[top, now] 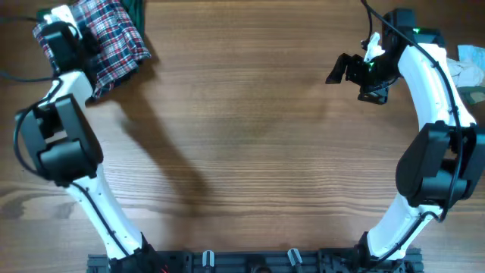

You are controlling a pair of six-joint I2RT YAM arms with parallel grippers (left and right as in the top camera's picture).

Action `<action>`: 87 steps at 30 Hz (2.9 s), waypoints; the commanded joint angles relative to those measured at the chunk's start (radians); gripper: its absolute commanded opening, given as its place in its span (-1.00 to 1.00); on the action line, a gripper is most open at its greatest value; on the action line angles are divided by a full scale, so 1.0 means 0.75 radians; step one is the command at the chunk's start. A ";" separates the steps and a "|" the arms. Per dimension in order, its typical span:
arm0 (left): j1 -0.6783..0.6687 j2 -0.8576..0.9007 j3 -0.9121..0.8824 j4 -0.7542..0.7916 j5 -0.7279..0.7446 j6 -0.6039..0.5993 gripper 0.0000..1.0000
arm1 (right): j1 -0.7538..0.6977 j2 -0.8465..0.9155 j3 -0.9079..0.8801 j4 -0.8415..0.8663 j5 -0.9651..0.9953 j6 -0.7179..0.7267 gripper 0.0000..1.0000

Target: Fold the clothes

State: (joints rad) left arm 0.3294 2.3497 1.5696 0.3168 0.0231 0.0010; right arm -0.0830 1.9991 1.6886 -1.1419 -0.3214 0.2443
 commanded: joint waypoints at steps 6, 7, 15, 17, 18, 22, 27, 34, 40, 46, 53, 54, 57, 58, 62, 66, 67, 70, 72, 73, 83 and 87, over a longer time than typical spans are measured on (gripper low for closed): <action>0.010 0.062 -0.003 0.023 -0.049 -0.013 -0.91 | 0.010 -0.002 0.017 -0.017 -0.022 -0.013 1.00; 0.010 0.026 -0.003 0.027 -0.049 -0.013 -0.91 | 0.010 -0.002 0.017 -0.020 -0.022 -0.012 0.99; -0.031 -0.300 -0.003 -0.100 -0.048 -0.014 -0.77 | 0.010 -0.002 0.017 -0.004 -0.023 -0.012 1.00; -0.060 -0.357 -0.003 -0.216 -0.048 -0.014 -0.52 | 0.010 -0.002 0.017 -0.001 -0.023 -0.012 0.99; -0.072 -0.384 -0.003 -0.265 -0.048 -0.014 -0.38 | 0.009 -0.002 0.017 0.002 -0.023 -0.010 0.99; -0.123 -0.569 -0.003 -0.477 -0.048 -0.075 0.03 | 0.009 -0.002 0.017 0.037 -0.022 -0.008 0.99; -0.144 -0.947 -0.003 -0.758 0.076 -0.304 0.20 | 0.009 -0.023 0.017 0.115 -0.022 0.027 0.99; -0.146 -1.425 -0.003 -1.066 0.202 -0.362 0.42 | 0.010 -0.233 0.017 0.140 -0.022 0.023 0.99; -0.146 -1.685 -0.003 -1.519 0.225 -0.362 0.50 | 0.056 -0.496 0.017 0.049 -0.005 0.023 0.99; -0.146 -1.942 -0.003 -1.661 0.239 -0.362 0.81 | 0.269 -0.827 0.017 -0.064 0.192 0.065 0.99; -0.146 -2.087 -0.003 -1.874 0.259 -0.362 0.88 | 0.502 -1.140 0.010 -0.312 0.626 0.303 0.99; -0.146 -2.087 -0.003 -1.896 0.264 -0.362 0.89 | 0.518 -1.184 0.001 -0.332 0.641 0.306 0.99; -0.146 -2.083 -0.003 -1.952 0.263 -0.362 1.00 | 0.553 -1.351 -0.051 -0.352 0.644 0.301 0.99; -0.146 -2.083 -0.003 -1.957 0.263 -0.362 1.00 | 0.555 -1.406 -0.073 -0.351 0.645 0.301 0.99; -0.146 -2.083 -0.003 -1.960 0.263 -0.362 1.00 | 0.555 -1.697 -0.224 -0.300 0.669 0.302 1.00; -0.146 -2.079 -0.003 -1.961 0.262 -0.362 1.00 | 0.555 -1.821 -0.312 -0.284 0.664 0.318 1.00; -0.146 -2.079 -0.003 -1.961 0.262 -0.362 0.99 | 0.555 -1.830 -0.327 -0.284 0.665 0.341 0.99; -0.146 -2.079 -0.003 -1.966 0.263 -0.362 1.00 | 0.555 -1.830 -0.375 -0.274 0.672 0.351 0.99; -0.146 -2.079 -0.003 -1.986 0.262 -0.362 1.00 | 0.555 -1.827 -0.398 -0.273 0.680 0.350 0.99; -0.146 -2.079 -0.003 -1.992 0.262 -0.362 1.00 | 0.555 -1.823 -0.405 -0.273 0.680 0.350 0.99; -0.146 -2.079 -0.003 -2.005 0.262 -0.362 0.99 | 0.555 -1.814 -0.407 -0.278 0.679 0.351 0.99; -0.146 -2.079 -0.003 -2.005 0.263 -0.362 1.00 | 0.555 -1.814 -0.407 -0.278 0.679 0.351 1.00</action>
State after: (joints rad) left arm 0.2214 0.7853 1.5696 -1.1862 0.2077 -0.2695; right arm 0.3286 0.6292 1.3933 -1.3529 0.1627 0.4973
